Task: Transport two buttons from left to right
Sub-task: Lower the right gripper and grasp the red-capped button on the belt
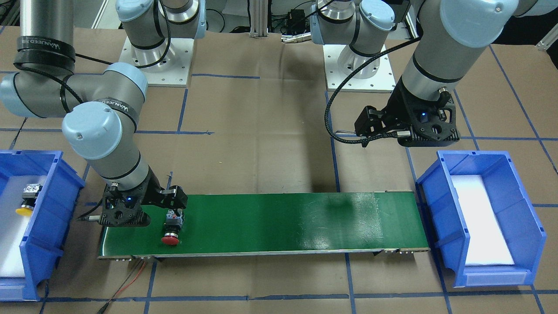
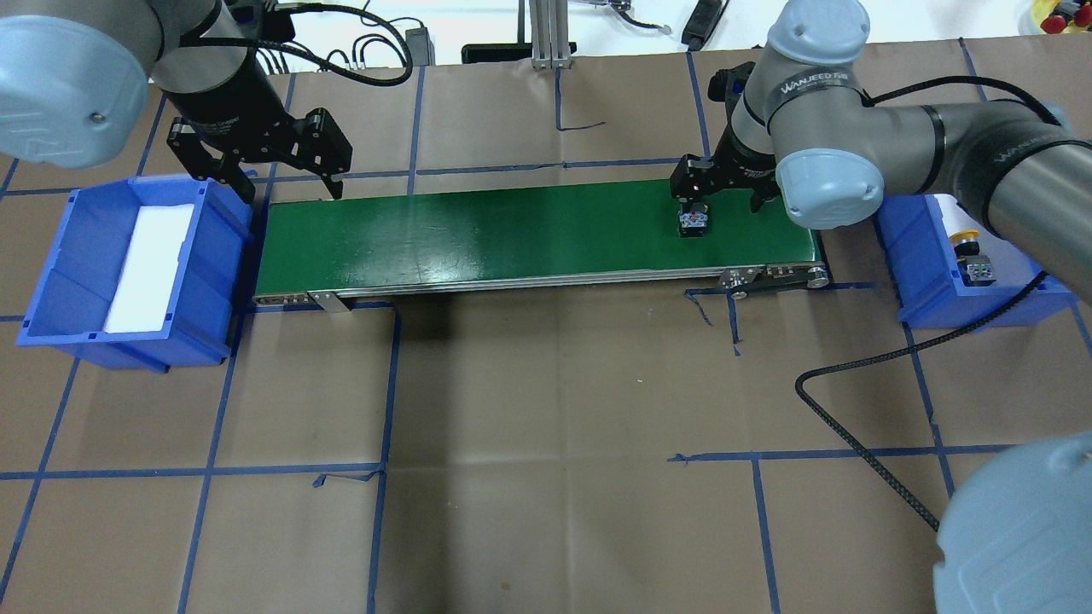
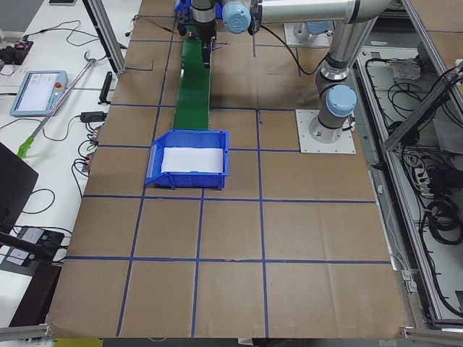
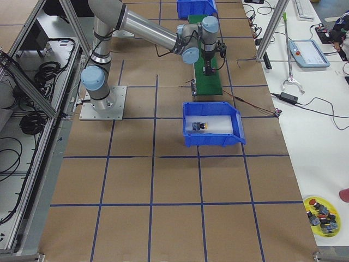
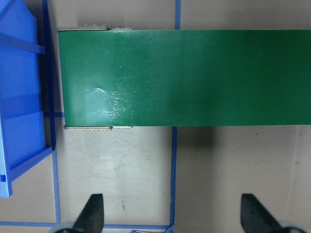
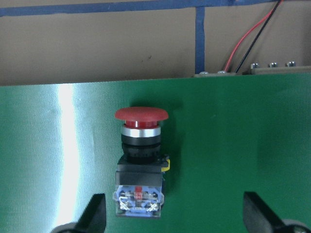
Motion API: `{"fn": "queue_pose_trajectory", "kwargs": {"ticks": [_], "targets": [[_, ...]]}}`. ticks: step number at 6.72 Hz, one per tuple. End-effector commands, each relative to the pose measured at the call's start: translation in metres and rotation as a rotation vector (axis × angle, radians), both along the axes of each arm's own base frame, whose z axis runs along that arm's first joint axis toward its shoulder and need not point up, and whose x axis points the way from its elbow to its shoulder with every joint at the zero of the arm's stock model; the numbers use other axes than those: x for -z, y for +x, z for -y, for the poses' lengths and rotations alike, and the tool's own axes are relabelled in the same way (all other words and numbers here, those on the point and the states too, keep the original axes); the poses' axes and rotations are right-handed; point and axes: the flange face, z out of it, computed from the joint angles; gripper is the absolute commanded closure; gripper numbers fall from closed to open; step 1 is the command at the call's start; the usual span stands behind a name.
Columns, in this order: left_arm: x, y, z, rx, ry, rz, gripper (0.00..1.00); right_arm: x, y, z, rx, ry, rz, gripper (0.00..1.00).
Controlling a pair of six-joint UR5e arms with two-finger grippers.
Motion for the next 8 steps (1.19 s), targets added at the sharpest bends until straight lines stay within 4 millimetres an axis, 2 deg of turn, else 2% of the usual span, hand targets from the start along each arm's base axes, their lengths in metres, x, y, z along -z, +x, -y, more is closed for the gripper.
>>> {"fn": "queue_pose_trajectory", "kwargs": {"ticks": [1, 2, 3, 4, 5, 6, 7, 8], "targets": [[0.000, 0.000, 0.000, 0.000, 0.001, 0.000, 0.00, 0.021, -0.001, 0.011, 0.007, -0.017, 0.001, 0.01], [0.000, 0.000, 0.000, 0.000, -0.001, 0.000, 0.00, 0.024, 0.000, 0.011, 0.013, -0.012, 0.001, 0.05], [0.000, 0.000, 0.000, 0.000, -0.001, 0.000, 0.00, 0.025, -0.001, 0.011, 0.015, -0.006, -0.003, 0.35], [-0.002, 0.000, 0.001, 0.000, -0.004, 0.000, 0.00, 0.024, -0.003, 0.008, 0.017, 0.012, -0.011, 0.69], [-0.001, 0.000, 0.001, 0.000, -0.003, 0.000, 0.00, 0.029, -0.004, 0.002, 0.017, 0.076, -0.017, 0.92], [-0.001, 0.000, 0.001, 0.000, -0.003, 0.000, 0.00, 0.025, -0.004, 0.001, 0.013, 0.078, -0.024, 0.95], [-0.001, 0.000, 0.001, 0.000, -0.003, 0.000, 0.00, 0.003, -0.010, 0.002, 0.016, 0.055, -0.026, 0.96], [-0.001, 0.000, 0.001, 0.000, -0.003, 0.000, 0.00, -0.050, -0.023, 0.003, 0.025, 0.051, -0.023, 0.96]]}}
